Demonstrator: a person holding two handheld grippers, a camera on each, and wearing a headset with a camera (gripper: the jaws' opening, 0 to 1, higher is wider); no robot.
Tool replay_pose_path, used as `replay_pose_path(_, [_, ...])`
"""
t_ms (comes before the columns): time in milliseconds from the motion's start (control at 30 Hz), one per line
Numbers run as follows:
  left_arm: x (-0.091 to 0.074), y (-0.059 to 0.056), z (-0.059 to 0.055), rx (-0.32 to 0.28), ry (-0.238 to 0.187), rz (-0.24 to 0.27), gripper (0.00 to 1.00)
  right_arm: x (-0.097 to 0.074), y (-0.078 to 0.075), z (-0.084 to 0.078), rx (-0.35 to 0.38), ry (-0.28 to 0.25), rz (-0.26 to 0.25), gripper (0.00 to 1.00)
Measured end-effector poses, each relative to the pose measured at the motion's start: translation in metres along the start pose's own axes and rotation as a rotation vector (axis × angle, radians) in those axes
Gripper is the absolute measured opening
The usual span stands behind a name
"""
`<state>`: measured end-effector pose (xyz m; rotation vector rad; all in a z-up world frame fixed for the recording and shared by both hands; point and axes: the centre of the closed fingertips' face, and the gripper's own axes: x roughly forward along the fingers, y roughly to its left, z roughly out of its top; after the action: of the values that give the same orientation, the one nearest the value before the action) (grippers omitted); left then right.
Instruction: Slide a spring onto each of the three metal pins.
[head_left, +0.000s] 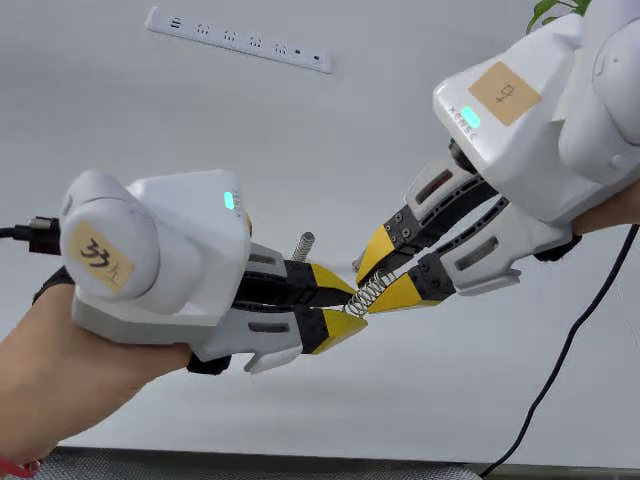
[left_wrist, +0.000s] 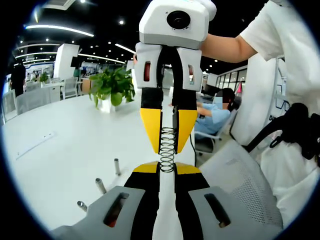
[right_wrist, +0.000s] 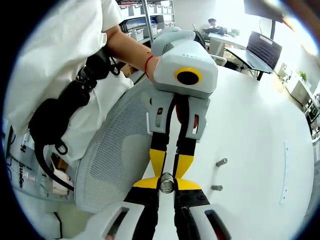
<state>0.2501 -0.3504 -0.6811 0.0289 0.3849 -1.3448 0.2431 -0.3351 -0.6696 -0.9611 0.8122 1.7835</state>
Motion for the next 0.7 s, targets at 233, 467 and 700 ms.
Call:
replay_pose_path(233, [-0.0001, -0.0011, -0.0022, 0.001, 0.002, -0.003, 0.06, 0.0025, 0.0005, 0.0009, -0.004, 0.005, 0.005, 0.06])
replay_pose_path(467, [-0.0015, -0.0013, -0.004, -0.003, 0.004, -0.004, 0.07, 0.0052, 0.0002, 0.0014, 0.001, 0.001, 0.005, 0.06])
replay_pose_path(700, [-0.0033, 0.0001, -0.0036, -0.009, 0.001, -0.001, 0.08, 0.0047, -0.0019, 0.0047, 0.005, -0.01, -0.005, 0.06])
